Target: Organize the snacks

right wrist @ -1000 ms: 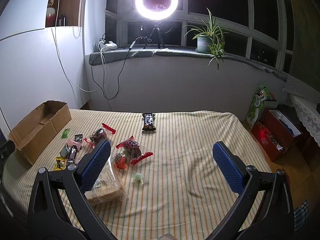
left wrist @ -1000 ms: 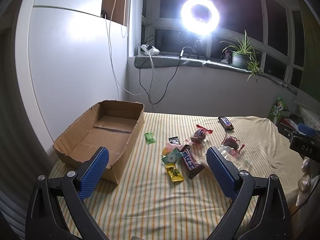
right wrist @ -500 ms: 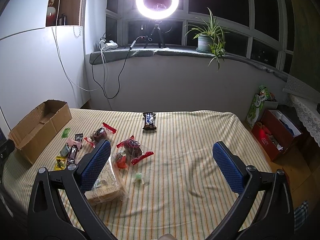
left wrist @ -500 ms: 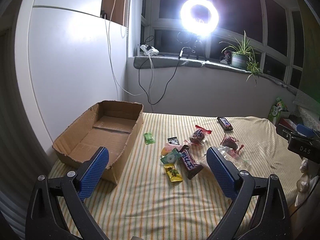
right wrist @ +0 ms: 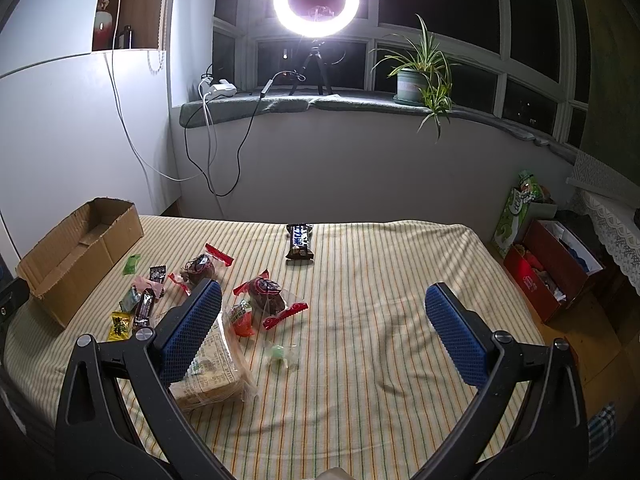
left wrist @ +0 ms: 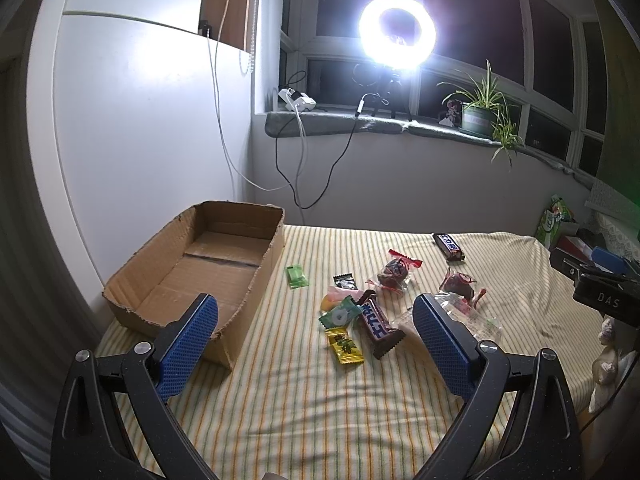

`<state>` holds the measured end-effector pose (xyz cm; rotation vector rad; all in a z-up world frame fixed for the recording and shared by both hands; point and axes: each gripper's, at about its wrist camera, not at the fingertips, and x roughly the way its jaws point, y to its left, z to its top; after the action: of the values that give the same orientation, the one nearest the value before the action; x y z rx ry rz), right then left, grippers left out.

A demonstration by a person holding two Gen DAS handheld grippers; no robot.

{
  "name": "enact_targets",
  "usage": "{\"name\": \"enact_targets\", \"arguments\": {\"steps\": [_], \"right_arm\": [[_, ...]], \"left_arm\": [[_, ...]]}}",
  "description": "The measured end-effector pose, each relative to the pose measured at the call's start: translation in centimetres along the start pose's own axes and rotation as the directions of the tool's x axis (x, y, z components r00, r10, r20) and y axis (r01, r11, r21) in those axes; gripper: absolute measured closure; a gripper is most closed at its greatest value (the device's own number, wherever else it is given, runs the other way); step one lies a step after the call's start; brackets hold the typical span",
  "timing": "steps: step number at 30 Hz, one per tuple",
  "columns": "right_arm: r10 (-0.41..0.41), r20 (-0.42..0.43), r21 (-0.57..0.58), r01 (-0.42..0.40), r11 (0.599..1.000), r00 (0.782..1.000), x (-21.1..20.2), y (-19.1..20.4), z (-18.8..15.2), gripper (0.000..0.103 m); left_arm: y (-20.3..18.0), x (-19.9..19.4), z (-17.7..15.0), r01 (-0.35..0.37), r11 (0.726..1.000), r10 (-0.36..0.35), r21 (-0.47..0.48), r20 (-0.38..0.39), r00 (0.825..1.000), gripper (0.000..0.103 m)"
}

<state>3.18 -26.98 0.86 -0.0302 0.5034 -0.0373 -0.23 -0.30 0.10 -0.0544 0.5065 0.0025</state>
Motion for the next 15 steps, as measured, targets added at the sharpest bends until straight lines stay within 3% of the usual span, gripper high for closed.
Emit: {"name": "enact_targets", "arguments": {"steps": [15], "right_arm": [[0.001,-0.005,-0.001,-0.001,1.000,1.000,0.18,0.08,-0.04,0.000]], "left_arm": [[-0.32,0.09,0.12,0.006,1.000,-0.006,0.004,-0.005,1.000,0.005]]}}
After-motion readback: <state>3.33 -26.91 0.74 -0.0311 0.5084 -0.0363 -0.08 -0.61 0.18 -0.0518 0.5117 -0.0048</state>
